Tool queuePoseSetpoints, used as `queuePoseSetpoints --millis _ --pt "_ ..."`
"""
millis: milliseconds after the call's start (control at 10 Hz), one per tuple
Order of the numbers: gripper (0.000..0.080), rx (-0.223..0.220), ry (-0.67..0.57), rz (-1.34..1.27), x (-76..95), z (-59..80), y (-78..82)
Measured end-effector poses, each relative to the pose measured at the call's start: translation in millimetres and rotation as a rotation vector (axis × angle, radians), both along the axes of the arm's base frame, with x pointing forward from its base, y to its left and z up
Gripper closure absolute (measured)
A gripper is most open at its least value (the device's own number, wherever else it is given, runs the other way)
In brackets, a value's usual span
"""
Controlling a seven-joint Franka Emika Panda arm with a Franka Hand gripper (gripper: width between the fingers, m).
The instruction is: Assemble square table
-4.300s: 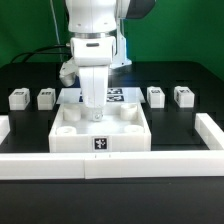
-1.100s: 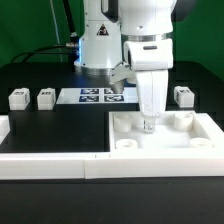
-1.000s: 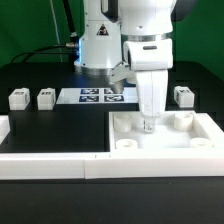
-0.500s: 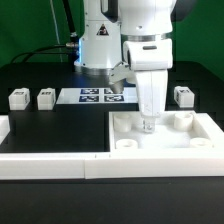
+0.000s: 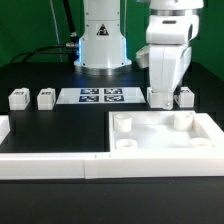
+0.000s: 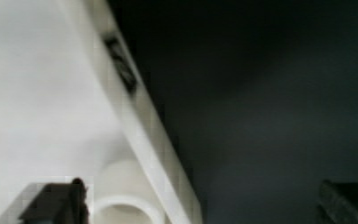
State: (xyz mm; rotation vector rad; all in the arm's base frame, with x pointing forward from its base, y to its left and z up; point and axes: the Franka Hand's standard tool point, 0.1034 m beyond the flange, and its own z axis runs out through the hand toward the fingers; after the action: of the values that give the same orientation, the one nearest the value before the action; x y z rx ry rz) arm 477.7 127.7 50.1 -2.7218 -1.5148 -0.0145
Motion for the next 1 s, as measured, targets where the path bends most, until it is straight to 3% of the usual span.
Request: queuePoseSetpoints --millis 200,700,1000 --pt "0.0151 0.001 0.000 -0.198 -3.6 4.0 22.4" --pt "0.0151 0.007 0.018 -0.507 -6.6 2.2 22.6" --pt "0.0151 -0.002 0.063 -0.779 -31.5 -1.6 34.2"
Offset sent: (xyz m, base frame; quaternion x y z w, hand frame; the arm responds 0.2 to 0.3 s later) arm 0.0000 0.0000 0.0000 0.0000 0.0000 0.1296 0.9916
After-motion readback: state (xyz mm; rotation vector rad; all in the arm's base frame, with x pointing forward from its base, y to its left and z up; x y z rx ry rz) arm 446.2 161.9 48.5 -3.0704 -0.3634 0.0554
